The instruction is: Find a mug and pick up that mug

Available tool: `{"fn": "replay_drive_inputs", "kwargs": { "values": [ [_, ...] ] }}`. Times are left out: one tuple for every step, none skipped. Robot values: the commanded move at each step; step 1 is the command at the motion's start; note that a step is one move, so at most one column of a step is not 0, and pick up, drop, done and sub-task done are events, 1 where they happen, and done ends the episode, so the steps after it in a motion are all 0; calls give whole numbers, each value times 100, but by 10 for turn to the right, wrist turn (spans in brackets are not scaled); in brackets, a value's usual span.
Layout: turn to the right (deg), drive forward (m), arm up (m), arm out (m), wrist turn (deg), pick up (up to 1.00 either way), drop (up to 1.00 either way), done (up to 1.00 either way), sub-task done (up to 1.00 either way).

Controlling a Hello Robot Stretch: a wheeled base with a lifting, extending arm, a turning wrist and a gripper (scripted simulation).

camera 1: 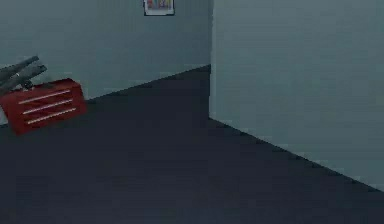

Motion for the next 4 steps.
{"fn": "replay_drive_inputs", "kwargs": {
  "values": [
    [0,100,0,0,0,0,0,0,0],
    [0,100,0,0,0,0,0,0,0],
    [-60,0,0,0,0,0,0,0,0],
    [0,50,0,0,0,0,0,0,0]
  ]
}}
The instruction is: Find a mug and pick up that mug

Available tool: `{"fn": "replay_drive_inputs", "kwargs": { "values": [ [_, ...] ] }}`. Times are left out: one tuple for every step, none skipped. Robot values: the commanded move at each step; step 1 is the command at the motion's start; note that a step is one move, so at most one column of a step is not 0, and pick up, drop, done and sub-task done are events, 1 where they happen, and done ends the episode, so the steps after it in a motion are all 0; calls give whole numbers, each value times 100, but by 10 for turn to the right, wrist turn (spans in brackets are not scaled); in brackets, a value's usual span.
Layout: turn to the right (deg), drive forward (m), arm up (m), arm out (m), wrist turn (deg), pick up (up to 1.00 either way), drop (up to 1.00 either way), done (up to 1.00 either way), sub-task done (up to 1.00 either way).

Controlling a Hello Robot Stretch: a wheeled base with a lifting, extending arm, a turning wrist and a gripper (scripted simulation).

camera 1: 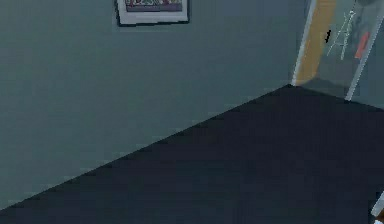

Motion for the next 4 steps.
{"fn": "replay_drive_inputs", "kwargs": {
  "values": [
    [240,0,0,0,0,0,0,0,0],
    [0,75,0,0,0,0,0,0,0],
    [120,0,0,0,0,0,0,0,0],
    [0,100,0,0,0,0,0,0,0]
  ]
}}
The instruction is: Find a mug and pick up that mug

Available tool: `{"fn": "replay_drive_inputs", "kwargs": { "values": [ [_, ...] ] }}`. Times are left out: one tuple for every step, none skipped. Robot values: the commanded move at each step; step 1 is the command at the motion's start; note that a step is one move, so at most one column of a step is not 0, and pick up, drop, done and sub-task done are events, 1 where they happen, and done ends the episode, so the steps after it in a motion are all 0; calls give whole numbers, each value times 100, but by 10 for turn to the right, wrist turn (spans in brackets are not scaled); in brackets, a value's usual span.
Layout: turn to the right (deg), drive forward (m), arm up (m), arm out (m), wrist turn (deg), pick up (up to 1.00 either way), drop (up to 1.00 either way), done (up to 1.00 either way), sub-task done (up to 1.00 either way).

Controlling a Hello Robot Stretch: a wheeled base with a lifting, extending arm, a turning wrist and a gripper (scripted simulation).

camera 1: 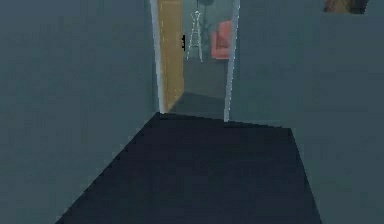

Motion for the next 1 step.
{"fn": "replay_drive_inputs", "kwargs": {
  "values": [
    [30,0,0,0,0,0,0,0,0]
  ]
}}
